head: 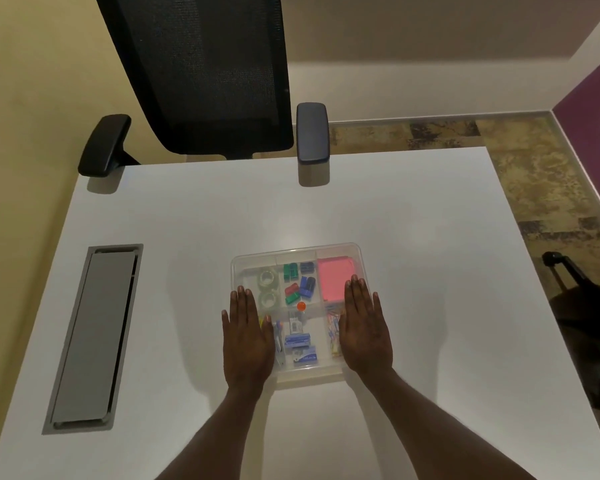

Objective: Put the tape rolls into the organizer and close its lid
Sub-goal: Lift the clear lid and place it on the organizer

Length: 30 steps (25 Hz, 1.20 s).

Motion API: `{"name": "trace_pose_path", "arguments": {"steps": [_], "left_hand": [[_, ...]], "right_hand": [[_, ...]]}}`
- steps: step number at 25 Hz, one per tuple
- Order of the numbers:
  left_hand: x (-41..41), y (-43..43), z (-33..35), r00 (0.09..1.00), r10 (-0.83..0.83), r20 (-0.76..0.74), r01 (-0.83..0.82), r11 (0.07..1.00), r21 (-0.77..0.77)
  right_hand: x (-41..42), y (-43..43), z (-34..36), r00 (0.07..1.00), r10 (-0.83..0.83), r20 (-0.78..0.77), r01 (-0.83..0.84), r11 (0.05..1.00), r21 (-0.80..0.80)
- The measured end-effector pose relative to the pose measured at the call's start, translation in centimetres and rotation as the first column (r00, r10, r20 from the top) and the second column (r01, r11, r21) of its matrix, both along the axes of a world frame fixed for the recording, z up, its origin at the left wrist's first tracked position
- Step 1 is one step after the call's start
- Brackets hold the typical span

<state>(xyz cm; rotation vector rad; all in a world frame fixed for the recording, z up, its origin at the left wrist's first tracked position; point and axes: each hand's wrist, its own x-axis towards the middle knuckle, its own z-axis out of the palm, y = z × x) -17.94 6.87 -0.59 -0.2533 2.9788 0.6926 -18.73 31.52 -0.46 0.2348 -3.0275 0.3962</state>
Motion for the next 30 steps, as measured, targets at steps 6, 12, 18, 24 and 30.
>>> {"name": "trace_pose_path", "arguments": {"steps": [6, 12, 18, 24, 30], "left_hand": [[-0.1, 0.4, -0.3, 1.000, 0.022, -0.006, -0.022, 1.000, -0.010], [0.1, -0.1, -0.5, 1.000, -0.005, 0.003, 0.005, 0.999, -0.038], [0.3, -0.8, 0.8, 0.994, -0.104, 0.040, 0.107, 0.991, -0.081], [4.1, 1.5, 2.2, 0.960, -0.273, 0.060, 0.274, 0.962, -0.008], [7.0, 2.7, 2.3, 0.944, -0.310, 0.107, 0.319, 0.945, -0.068]], "right_hand": [[-0.1, 0.0, -0.3, 1.000, -0.011, 0.026, 0.012, 1.000, -0.017], [0.2, 0.1, -0.6, 1.000, -0.003, 0.022, 0.002, 1.000, 0.021], [-0.2, 0.4, 1.2, 0.994, 0.000, 0.109, 0.002, 1.000, -0.019], [4.1, -2.0, 2.6, 0.980, 0.100, 0.170, -0.067, 0.979, -0.190], [7.7, -3.9, 1.7, 0.951, 0.170, 0.259, -0.160, 0.985, -0.062]]}}
